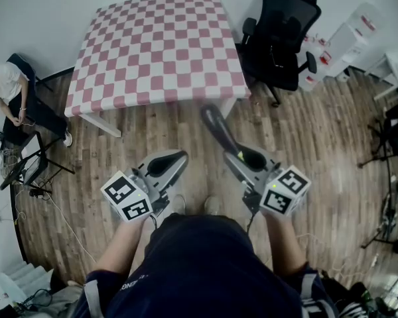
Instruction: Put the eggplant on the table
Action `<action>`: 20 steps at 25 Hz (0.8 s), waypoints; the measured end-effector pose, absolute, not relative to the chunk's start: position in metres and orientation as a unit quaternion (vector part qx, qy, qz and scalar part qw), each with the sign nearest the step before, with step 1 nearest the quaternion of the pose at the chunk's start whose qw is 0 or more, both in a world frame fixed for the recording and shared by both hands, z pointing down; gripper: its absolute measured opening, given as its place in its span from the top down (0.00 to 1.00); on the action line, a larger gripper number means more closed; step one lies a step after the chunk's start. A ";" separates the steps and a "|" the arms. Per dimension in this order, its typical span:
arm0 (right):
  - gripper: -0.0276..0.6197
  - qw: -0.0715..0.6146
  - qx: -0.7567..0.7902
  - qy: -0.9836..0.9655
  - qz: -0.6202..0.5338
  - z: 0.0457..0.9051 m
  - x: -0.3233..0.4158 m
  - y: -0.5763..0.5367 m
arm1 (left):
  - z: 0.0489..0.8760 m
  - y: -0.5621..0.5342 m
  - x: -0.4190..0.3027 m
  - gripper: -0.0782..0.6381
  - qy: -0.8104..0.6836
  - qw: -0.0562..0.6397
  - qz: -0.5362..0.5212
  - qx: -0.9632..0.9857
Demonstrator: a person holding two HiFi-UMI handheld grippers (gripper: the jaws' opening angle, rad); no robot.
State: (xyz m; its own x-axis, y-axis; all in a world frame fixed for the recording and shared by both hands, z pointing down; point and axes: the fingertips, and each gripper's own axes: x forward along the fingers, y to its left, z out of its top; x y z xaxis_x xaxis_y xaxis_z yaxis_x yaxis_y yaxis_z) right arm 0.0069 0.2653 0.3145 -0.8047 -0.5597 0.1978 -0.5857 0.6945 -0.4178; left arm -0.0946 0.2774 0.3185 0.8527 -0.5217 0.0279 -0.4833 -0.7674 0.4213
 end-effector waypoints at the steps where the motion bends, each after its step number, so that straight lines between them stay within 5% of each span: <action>1: 0.77 0.027 0.311 -0.920 0.239 0.315 0.008 0.265 | 0.319 0.278 -0.093 0.85 -0.268 0.213 -0.045 0.939; 11: 0.76 0.034 0.303 -0.918 0.255 0.328 0.037 0.266 | 0.329 0.284 -0.061 0.85 -0.276 0.226 -0.042 0.933; 20: 0.76 0.034 0.303 -0.917 0.256 0.254 0.086 0.301 | 0.245 0.328 -0.020 0.85 -0.286 0.211 -0.035 0.934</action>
State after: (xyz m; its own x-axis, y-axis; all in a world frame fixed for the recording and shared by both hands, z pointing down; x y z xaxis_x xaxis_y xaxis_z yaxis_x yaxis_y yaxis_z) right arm 0.0860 0.3015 0.2538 -0.8146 -0.5381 0.2166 -0.5724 0.6856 -0.4498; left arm -0.0197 0.3280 0.2447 0.8343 -0.5485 0.0553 -0.5189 -0.7473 0.4151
